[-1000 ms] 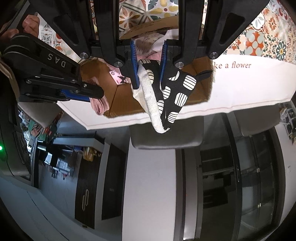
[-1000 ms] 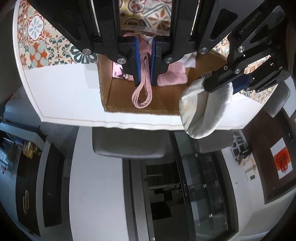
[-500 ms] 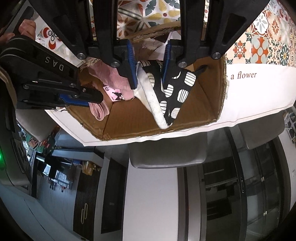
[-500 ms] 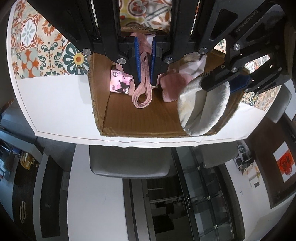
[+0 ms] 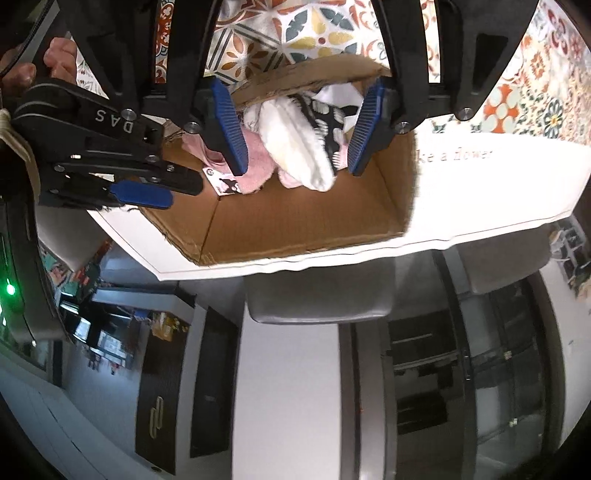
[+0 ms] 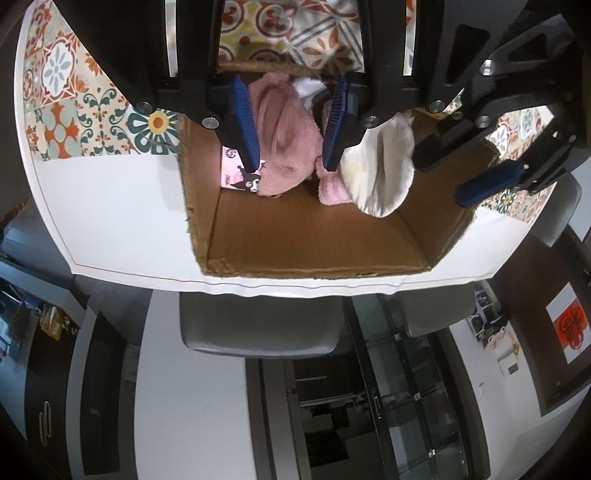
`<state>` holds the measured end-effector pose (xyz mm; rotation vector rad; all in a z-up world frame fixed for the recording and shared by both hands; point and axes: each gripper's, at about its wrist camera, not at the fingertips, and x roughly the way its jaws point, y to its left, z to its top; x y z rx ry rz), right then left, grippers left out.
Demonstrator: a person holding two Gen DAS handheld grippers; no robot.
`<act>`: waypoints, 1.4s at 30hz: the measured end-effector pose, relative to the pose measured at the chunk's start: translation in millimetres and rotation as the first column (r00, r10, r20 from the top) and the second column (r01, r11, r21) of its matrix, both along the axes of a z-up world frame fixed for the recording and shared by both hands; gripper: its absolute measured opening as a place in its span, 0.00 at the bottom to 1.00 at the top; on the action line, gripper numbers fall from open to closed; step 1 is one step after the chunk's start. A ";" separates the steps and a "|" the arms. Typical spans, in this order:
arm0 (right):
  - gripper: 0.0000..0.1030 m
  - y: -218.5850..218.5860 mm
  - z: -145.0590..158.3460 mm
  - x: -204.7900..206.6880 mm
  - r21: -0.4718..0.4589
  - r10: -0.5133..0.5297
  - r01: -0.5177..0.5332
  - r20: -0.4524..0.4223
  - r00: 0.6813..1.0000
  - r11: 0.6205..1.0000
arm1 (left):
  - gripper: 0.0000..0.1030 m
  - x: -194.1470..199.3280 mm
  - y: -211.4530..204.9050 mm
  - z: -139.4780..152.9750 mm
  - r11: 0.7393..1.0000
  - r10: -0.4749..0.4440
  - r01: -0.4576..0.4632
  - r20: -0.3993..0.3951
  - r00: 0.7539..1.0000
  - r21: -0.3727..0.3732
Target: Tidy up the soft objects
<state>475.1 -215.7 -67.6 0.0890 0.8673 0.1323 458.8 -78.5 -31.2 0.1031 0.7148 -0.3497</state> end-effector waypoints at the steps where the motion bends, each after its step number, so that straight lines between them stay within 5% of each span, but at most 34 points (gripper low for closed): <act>1: 0.36 -0.5 2.6 -2.7 0.004 -0.007 0.007 0.002 1.000 1.000 | 0.56 -3.5 1.6 4.2 1.000 0.010 -0.010 0.006 1.000 -0.005; 19: 0.36 14.9 73.8 -113.6 0.017 -0.080 0.078 0.190 0.978 0.997 | 0.65 -93.9 40.8 56.7 0.994 0.097 -0.090 0.120 0.988 -0.061; 42: 0.36 37.1 94.1 -260.7 0.008 -0.168 0.172 0.265 0.950 0.985 | 0.68 -224.6 58.7 63.3 0.996 0.086 -0.079 0.219 0.972 -0.043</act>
